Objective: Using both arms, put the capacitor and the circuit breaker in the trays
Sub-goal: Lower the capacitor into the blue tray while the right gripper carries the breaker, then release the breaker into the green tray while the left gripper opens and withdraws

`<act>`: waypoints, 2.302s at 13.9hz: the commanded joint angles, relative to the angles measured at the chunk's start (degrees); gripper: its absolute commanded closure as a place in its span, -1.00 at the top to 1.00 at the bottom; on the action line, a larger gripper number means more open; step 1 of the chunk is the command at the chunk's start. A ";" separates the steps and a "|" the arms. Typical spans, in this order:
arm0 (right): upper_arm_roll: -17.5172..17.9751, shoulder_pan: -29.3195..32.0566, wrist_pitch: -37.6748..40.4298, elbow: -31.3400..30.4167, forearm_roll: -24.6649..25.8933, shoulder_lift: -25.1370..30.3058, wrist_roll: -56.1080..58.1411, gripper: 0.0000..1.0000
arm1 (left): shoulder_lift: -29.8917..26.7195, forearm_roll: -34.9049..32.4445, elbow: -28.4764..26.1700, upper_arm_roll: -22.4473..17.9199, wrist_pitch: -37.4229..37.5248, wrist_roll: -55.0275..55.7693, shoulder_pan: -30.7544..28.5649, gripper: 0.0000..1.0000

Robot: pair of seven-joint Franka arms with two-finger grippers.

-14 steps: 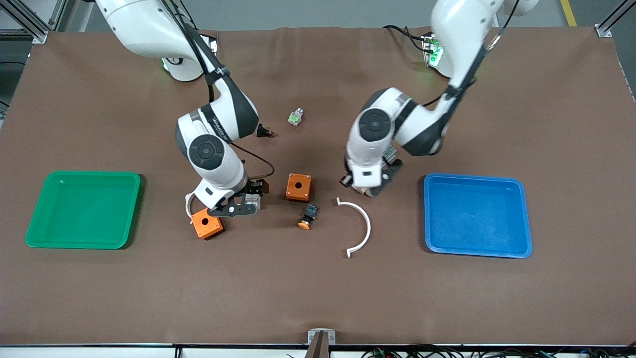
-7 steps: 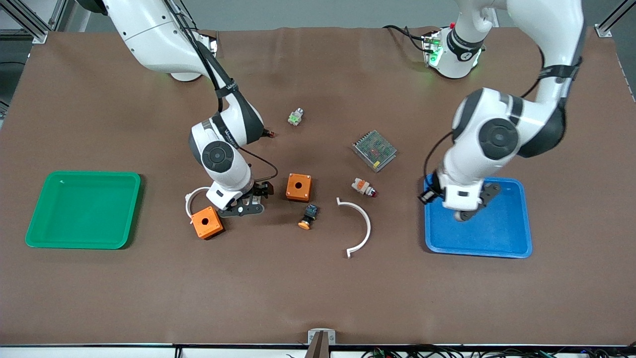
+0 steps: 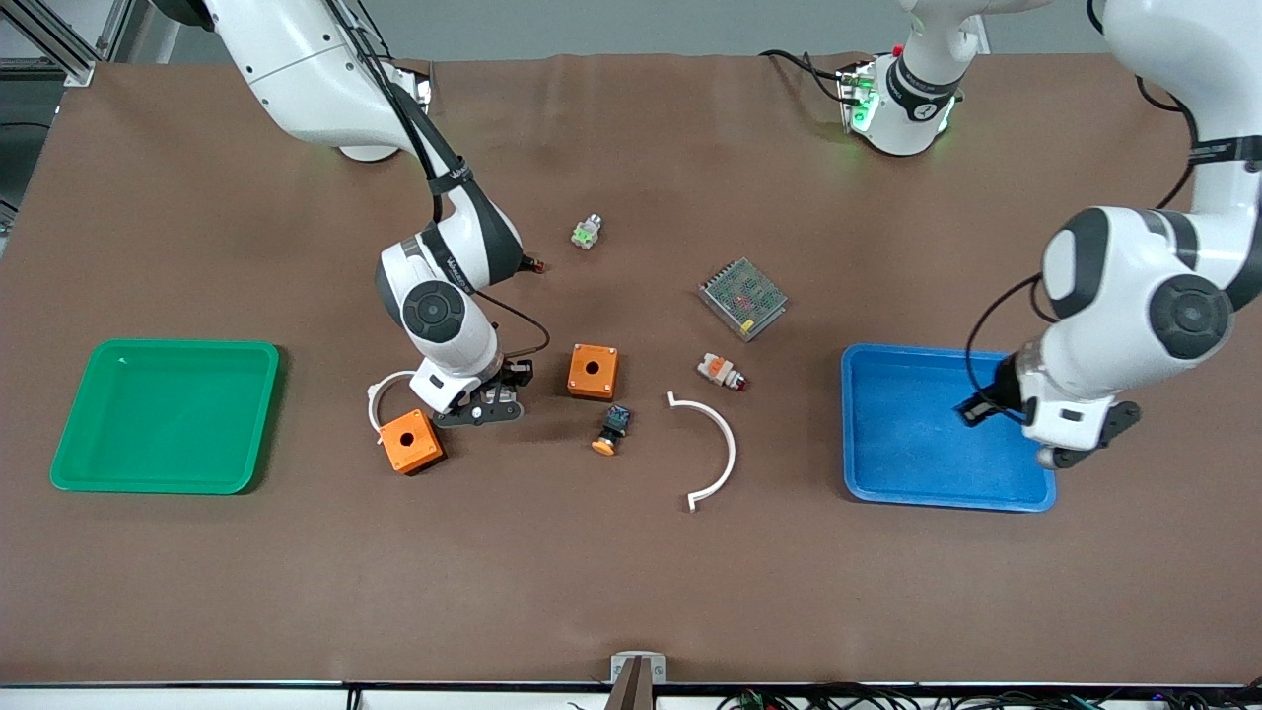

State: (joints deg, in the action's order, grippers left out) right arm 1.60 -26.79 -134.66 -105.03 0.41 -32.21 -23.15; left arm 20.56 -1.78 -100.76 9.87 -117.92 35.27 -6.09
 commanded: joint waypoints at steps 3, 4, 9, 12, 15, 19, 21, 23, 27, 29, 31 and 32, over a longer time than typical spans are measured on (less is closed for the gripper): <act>-0.11 0.68 4.46 0.00 -0.24 5.56 0.29 -0.95 | 5.89 -0.60 -3.20 0.85 -8.51 -4.06 -7.44 -1.00; -0.19 1.55 9.89 1.66 -0.24 8.02 0.29 -0.95 | 6.94 -0.68 -4.69 0.76 -12.12 -4.15 -7.54 -1.00; -0.46 12.78 37.06 11.94 -0.15 16.73 3.00 -0.94 | 12.22 -0.77 -5.15 0.50 -18.82 -5.46 -9.03 -0.99; -0.55 24.81 47.01 19.93 0.20 16.75 15.81 -0.96 | 13.63 -0.77 -4.62 0.50 -19.19 -6.17 -9.73 -0.79; -0.63 36.06 46.86 20.48 1.86 16.31 26.54 -0.96 | 14.16 -0.86 -4.53 0.41 -19.19 -7.14 -9.65 0.33; -0.63 46.02 37.57 20.31 4.25 9.73 38.50 -0.96 | 10.93 -0.86 -2.69 0.50 -15.43 -6.61 -9.30 1.00; -0.63 48.66 32.55 20.39 4.33 5.16 41.42 -0.96 | 7.32 -0.86 1.07 1.11 -8.33 -7.05 -9.03 1.00; -0.63 49.90 27.02 20.13 4.16 1.12 42.48 -0.95 | 4.50 -0.95 8.52 1.29 3.77 -7.49 -7.81 1.00; -0.63 50.78 19.10 20.04 4.33 -4.96 42.48 -0.95 | -4.97 -0.77 12.78 1.90 13.77 -19.52 -7.98 1.00; -0.63 50.87 16.90 19.69 5.55 -6.10 42.57 -0.95 | -8.93 -0.86 13.05 2.08 17.79 -21.63 -7.80 1.00; -0.63 51.04 14.44 18.64 6.18 -6.81 42.48 -0.94 | -13.76 -0.86 13.05 2.61 21.49 -22.60 -7.89 1.00; -0.63 51.13 12.86 17.68 6.18 -6.98 42.22 -0.92 | -15.70 -0.86 13.05 2.69 23.07 -23.13 -7.80 1.00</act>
State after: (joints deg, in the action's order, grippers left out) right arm -0.32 22.94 -119.92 -86.63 4.94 -39.08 18.87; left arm 9.13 -1.78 -86.81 12.29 -97.78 13.65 -14.03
